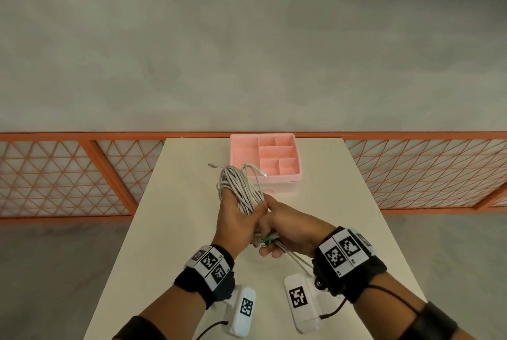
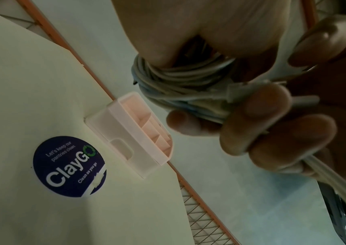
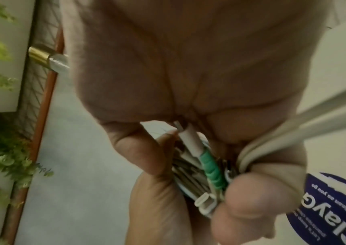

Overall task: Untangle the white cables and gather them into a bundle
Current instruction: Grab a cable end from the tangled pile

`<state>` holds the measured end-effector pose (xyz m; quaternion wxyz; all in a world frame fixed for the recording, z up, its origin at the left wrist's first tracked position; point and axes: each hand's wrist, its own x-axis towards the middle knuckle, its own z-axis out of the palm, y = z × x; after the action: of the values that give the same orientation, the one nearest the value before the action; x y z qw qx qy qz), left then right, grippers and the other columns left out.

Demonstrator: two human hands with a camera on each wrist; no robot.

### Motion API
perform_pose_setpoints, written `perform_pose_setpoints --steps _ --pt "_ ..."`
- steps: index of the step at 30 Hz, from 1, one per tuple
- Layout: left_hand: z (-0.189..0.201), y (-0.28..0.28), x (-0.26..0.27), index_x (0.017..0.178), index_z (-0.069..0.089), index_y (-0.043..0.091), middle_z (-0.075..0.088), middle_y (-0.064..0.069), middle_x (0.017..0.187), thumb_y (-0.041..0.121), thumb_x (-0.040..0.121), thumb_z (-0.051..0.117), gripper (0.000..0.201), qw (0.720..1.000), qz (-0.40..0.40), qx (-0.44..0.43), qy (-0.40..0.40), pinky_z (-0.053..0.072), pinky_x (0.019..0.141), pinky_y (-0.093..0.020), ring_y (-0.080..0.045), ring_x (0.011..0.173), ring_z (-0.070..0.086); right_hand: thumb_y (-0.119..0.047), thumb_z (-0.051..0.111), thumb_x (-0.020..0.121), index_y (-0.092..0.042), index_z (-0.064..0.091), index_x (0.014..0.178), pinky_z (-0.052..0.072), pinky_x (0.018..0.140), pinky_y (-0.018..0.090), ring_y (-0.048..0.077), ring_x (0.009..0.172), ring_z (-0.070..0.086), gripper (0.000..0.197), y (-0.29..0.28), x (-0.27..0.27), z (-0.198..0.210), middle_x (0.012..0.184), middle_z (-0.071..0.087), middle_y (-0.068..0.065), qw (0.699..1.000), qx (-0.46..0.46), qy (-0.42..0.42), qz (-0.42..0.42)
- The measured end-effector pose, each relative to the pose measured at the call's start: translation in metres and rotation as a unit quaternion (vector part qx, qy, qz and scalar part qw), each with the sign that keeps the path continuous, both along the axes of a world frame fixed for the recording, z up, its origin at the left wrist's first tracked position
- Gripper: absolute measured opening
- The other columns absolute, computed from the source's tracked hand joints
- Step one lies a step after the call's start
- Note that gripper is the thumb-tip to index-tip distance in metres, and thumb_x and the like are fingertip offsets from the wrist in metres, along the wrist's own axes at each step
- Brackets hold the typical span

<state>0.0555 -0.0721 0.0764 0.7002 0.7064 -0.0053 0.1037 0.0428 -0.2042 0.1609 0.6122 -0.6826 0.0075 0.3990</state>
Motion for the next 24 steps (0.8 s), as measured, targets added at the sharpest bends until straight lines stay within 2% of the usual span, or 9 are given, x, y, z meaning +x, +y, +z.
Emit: perform_pose_setpoints --steps 3,6,10,12,13,16,19,21,24 --pt "0.002 -0.002 -0.001 0.116 0.052 0.021 0.070 -0.002 0.104 0.039 0.078 0.070 0.045 0.999 -0.029 -0.024 0.016 0.056 0.087 -0.037 -0.014 0.096 0.069 0.006 0.050 0.079 -0.033 0.040 0.112 0.035 0.046 0.025 0.020 0.053 0.054 0.052 0.002 0.002 -0.002 0.077 0.053 0.013 0.997 -0.048 -0.035 0.042" --pt "0.009 0.000 -0.004 0.123 0.042 0.025 0.066 -0.005 0.111 0.048 0.074 0.066 0.058 0.993 -0.102 -0.008 0.058 0.057 0.085 -0.045 -0.012 0.095 0.069 0.009 0.048 0.079 -0.018 0.043 0.108 0.033 0.047 0.028 0.019 0.052 0.051 0.040 -0.003 0.004 0.002 0.078 0.053 0.017 0.995 -0.065 -0.041 0.056" --pt "0.023 0.015 -0.006 0.134 0.026 0.028 0.064 -0.010 0.118 0.024 0.086 0.066 0.063 0.957 -0.278 0.048 0.061 0.058 0.083 -0.037 -0.018 0.100 0.069 0.017 0.042 0.076 -0.011 0.051 0.099 0.029 0.047 0.029 0.022 0.059 0.054 0.037 -0.017 0.005 0.005 0.087 0.056 0.023 0.998 -0.022 -0.001 0.060" --pt "0.025 0.020 -0.006 0.137 0.023 0.027 0.064 -0.011 0.117 0.013 0.086 0.070 0.071 0.934 -0.340 0.085 0.072 0.059 0.084 -0.039 -0.029 0.100 0.069 0.005 0.044 0.072 -0.009 0.056 0.100 0.033 0.049 0.028 0.023 0.058 0.055 0.033 -0.023 0.007 -0.002 0.088 0.060 0.025 0.997 0.010 0.056 0.050" --pt "0.025 0.022 -0.007 0.137 0.022 0.027 0.064 -0.008 0.118 0.012 0.084 0.074 0.076 0.923 -0.353 0.128 0.078 0.059 0.086 -0.039 -0.026 0.101 0.069 -0.003 0.046 0.070 -0.007 0.060 0.099 0.035 0.050 0.028 0.025 0.059 0.055 0.033 -0.025 0.009 -0.007 0.087 0.062 0.024 0.995 0.019 0.086 0.046" --pt "0.018 0.027 -0.010 0.140 0.015 0.021 0.057 0.004 0.126 0.032 0.072 0.084 0.097 0.891 -0.340 0.286 0.093 0.055 0.096 -0.031 -0.007 0.113 0.062 -0.015 0.050 0.068 -0.004 0.068 0.093 0.041 0.049 0.025 0.027 0.060 0.057 0.032 -0.028 0.012 -0.019 0.082 0.063 0.018 0.991 0.022 0.126 0.041" --pt "0.014 0.027 -0.008 0.123 0.020 0.027 0.056 -0.002 0.121 0.048 0.061 0.089 0.096 0.848 -0.343 0.390 0.110 0.055 0.094 -0.037 -0.015 0.109 0.061 -0.014 0.045 0.074 -0.002 0.069 0.088 0.044 0.048 0.024 0.025 0.059 0.059 0.030 -0.028 0.013 -0.029 0.080 0.064 0.017 0.989 0.024 0.141 0.045" --pt "0.013 0.024 -0.006 0.109 0.022 0.025 0.058 -0.007 0.108 0.045 0.060 0.093 0.088 0.823 -0.343 0.441 0.101 0.056 0.084 -0.042 -0.021 0.097 0.064 -0.011 0.041 0.077 0.000 0.068 0.085 0.044 0.048 0.024 0.023 0.057 0.059 0.030 -0.025 0.012 -0.033 0.078 0.063 0.018 0.988 0.024 0.149 0.043" --pt "0.013 0.020 -0.005 0.103 0.024 0.021 0.054 -0.010 0.101 0.040 0.061 0.093 0.083 0.808 -0.317 0.494 0.052 0.054 0.078 -0.043 -0.025 0.090 0.061 -0.009 0.035 0.079 -0.003 0.069 0.068 0.043 0.048 0.024 0.021 0.053 0.059 0.036 -0.022 0.011 -0.034 0.070 0.064 0.016 0.988 0.015 0.151 0.033"
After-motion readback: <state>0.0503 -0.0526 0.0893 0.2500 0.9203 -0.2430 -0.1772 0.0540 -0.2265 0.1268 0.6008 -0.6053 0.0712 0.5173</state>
